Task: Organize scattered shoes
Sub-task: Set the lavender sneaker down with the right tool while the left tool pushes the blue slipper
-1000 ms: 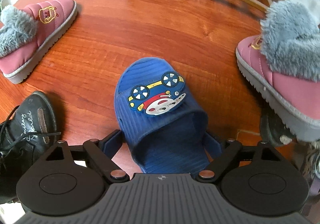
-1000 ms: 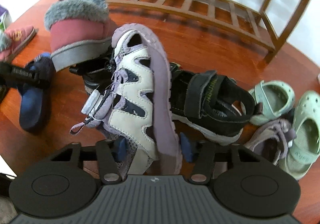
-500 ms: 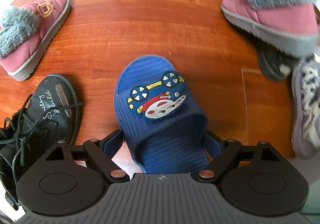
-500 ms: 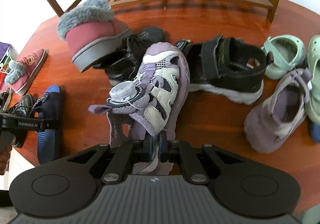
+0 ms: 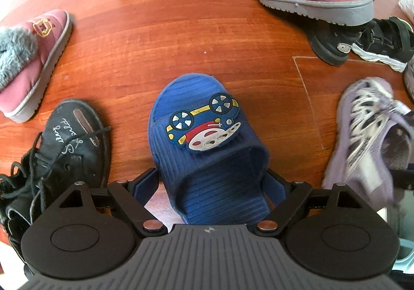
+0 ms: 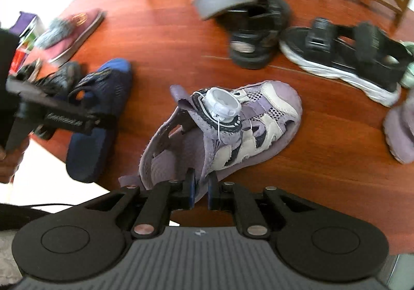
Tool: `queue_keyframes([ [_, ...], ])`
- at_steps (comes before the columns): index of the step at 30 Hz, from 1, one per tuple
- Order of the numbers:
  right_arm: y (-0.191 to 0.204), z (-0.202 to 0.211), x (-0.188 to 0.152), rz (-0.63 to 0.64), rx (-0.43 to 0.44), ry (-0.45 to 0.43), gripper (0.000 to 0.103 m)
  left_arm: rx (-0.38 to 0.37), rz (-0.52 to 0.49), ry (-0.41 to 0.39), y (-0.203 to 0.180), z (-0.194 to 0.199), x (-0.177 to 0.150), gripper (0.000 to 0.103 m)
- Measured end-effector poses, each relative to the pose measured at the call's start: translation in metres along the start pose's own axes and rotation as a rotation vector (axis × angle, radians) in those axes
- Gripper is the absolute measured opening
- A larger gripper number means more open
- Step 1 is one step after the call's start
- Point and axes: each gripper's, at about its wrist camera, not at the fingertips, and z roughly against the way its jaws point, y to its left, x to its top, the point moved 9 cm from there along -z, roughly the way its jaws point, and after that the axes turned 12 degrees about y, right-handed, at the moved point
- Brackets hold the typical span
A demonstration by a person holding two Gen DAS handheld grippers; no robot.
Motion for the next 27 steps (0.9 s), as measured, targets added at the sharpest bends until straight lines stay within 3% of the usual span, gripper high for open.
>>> queue_keyframes([
  [6,0.022,-0.002,0.001,0.061,0.013,0.013,0.01,-0.009,-0.033,-0.013,-0.001,0.0,0.003,0.087],
  [13,0.002,0.006,0.007,0.001,-0.025,-0.015,0.011,-0.019,-0.106,-0.025,-0.014,-0.002,0.012,0.087],
  [21,-0.007,0.008,0.021,0.0,-0.041,-0.024,0.014,-0.035,-0.105,-0.004,-0.016,-0.003,0.016,0.087],
  [24,-0.007,0.012,0.021,-0.005,-0.045,-0.027,0.02,-0.047,-0.097,-0.004,-0.015,0.003,0.016,0.092],
  [26,-0.007,0.017,0.02,-0.012,-0.049,-0.032,0.041,-0.06,-0.089,-0.007,-0.014,0.008,0.017,0.093],
  [27,-0.007,0.021,0.02,-0.012,-0.053,-0.037,0.044,-0.073,-0.078,-0.006,-0.012,0.015,0.017,0.094],
])
